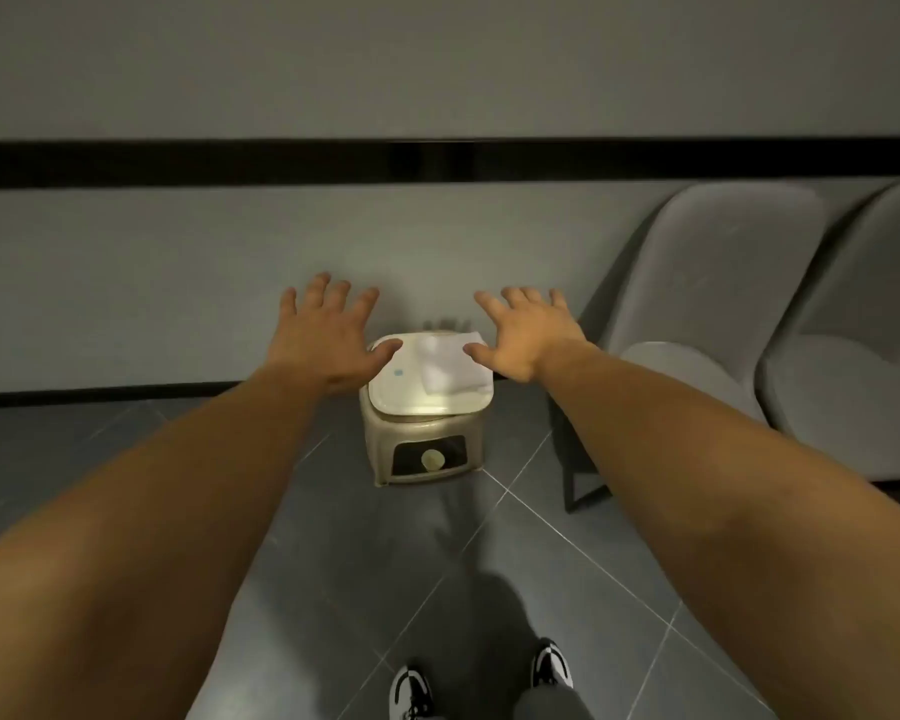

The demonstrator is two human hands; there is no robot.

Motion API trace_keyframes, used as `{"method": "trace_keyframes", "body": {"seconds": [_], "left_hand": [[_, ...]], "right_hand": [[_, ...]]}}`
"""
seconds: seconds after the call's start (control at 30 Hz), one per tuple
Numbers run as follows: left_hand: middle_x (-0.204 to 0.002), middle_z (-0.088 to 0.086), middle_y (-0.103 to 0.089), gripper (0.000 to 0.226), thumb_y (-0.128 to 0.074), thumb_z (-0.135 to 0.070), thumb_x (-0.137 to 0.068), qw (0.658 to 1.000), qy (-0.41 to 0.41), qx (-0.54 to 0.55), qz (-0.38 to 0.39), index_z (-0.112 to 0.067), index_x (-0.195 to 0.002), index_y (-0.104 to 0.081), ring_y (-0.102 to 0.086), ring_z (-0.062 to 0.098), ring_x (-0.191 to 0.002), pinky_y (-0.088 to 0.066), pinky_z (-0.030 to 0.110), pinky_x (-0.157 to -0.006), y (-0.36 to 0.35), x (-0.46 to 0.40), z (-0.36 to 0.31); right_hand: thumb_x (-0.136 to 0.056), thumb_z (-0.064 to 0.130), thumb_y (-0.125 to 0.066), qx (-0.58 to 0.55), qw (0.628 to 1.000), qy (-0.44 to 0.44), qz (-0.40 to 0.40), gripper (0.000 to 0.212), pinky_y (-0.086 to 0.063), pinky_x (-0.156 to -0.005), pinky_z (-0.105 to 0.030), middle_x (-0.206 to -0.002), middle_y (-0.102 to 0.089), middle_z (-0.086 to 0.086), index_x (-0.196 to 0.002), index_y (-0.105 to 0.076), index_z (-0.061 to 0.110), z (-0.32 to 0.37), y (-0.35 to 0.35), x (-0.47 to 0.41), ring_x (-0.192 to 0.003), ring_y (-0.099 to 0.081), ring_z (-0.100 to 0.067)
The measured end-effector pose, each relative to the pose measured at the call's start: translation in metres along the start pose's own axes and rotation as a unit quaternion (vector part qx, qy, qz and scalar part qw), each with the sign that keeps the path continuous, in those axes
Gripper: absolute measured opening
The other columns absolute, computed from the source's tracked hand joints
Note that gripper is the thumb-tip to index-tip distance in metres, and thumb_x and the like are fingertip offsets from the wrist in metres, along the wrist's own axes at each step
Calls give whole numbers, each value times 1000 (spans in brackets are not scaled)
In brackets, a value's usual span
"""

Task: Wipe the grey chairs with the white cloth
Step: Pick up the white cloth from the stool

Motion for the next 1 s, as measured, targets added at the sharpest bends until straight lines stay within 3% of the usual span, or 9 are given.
{"method": "trace_keyframes", "body": {"seconds": [0.33,0.53,0.73,1.0], "left_hand": [[-163,10,-15,86,-9,-78,-86,998,35,-49,29,-29,-157,-8,0,31,-151,-7,58,-119,-23,-43,15],[-164,8,-14,86,-7,-78,-86,994,64,-57,60,-30,-157,-6,2,31,-151,-6,57,-120,-48,-82,8],[-164,8,-14,87,-4,-79,-84,992,72,-36,95,-30,-156,-8,3,30,-151,-7,58,-119,-115,-109,9],[-163,9,-17,86,-14,-79,-87,995,61,-12,78,-28,-156,-10,1,31,-151,-8,58,-119,-218,-171,37]], "right_hand": [[-93,76,-33,-6,999,39,4,82,-10,-122,-60,-164,-28,-9,-160,-14,32,1,-21,-70,-151,-23,-32],[-93,76,-32,-4,994,108,28,83,-9,-121,-61,-164,-25,-11,-160,-17,29,-4,-48,-127,-151,-21,-33],[-93,74,-32,5,993,110,47,82,-11,-121,-62,-163,-26,-12,-159,-17,28,-23,-97,-177,-150,-21,-34],[-92,79,-30,-17,994,97,47,84,-1,-123,-58,-169,-11,-6,-160,-10,34,1,-193,-240,-155,-8,-31]]}}
Point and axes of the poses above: each hand's wrist, its own x-axis away from the middle knuckle, its own y-axis out of the back of the hand, z = x × y, the point moved 6 cm from there along -x, towards the middle knuckle
